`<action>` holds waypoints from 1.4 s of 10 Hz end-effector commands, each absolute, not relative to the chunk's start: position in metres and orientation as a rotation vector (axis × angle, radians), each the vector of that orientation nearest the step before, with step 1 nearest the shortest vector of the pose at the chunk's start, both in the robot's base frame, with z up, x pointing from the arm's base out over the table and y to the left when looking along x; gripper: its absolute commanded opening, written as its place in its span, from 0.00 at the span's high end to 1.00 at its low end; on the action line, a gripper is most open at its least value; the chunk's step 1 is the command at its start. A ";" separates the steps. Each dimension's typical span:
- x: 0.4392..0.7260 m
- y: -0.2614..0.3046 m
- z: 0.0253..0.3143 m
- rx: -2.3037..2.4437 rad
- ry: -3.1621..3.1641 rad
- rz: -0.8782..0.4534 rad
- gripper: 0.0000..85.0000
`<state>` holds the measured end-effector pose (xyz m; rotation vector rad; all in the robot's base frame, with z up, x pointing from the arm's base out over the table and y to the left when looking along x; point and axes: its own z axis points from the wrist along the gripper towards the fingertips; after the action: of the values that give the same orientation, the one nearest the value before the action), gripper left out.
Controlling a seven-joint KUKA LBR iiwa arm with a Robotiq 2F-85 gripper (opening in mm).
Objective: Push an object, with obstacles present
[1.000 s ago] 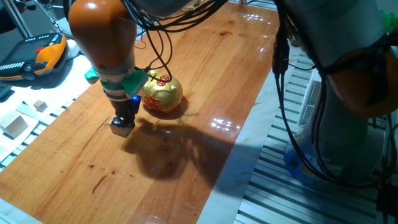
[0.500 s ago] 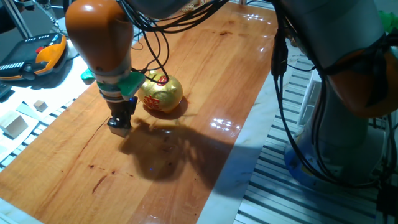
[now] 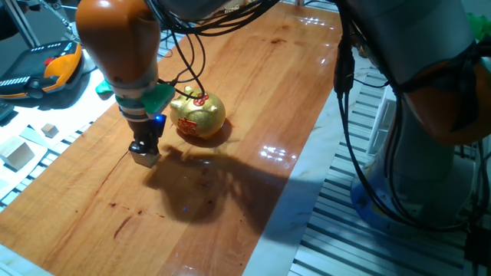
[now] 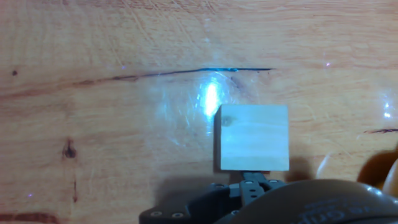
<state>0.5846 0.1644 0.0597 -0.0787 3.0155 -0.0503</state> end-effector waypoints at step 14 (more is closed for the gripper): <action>0.590 0.163 0.056 -0.139 3.064 -0.047 1.00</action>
<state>0.5906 0.1626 0.0558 -0.1388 3.0616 -0.0481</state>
